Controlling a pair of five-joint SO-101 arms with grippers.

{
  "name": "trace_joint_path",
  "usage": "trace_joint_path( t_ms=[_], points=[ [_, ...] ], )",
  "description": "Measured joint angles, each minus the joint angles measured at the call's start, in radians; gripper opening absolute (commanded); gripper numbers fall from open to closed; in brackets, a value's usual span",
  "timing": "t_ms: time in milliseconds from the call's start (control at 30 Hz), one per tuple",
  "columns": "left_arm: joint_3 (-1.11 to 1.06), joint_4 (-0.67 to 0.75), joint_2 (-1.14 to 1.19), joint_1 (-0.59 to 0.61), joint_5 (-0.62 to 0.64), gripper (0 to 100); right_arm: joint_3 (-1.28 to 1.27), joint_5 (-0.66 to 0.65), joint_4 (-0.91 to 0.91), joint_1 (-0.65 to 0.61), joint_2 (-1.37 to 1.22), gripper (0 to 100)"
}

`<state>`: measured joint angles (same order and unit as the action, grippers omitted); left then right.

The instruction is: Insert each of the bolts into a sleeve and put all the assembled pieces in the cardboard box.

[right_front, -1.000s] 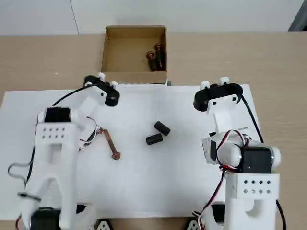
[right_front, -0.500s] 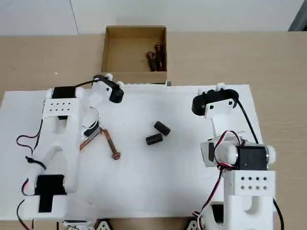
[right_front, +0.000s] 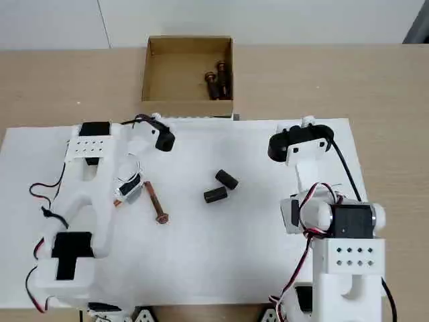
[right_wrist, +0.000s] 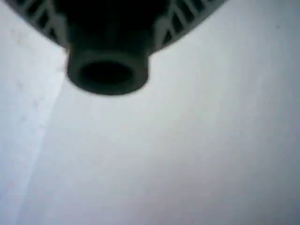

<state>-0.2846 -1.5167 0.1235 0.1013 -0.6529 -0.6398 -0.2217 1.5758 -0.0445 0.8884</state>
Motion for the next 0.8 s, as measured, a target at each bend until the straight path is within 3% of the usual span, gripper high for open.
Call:
trace_joint_path(
  t_ms=[500,800],
  points=[
    [0.063,0.072,0.043,0.012,-0.014,8,0.0,0.0,0.0,0.0,0.0,0.3],
    [0.166,-0.005,0.043,0.012,-0.028,8,0.0,0.0,0.0,0.0,0.0,0.3]
  ],
)
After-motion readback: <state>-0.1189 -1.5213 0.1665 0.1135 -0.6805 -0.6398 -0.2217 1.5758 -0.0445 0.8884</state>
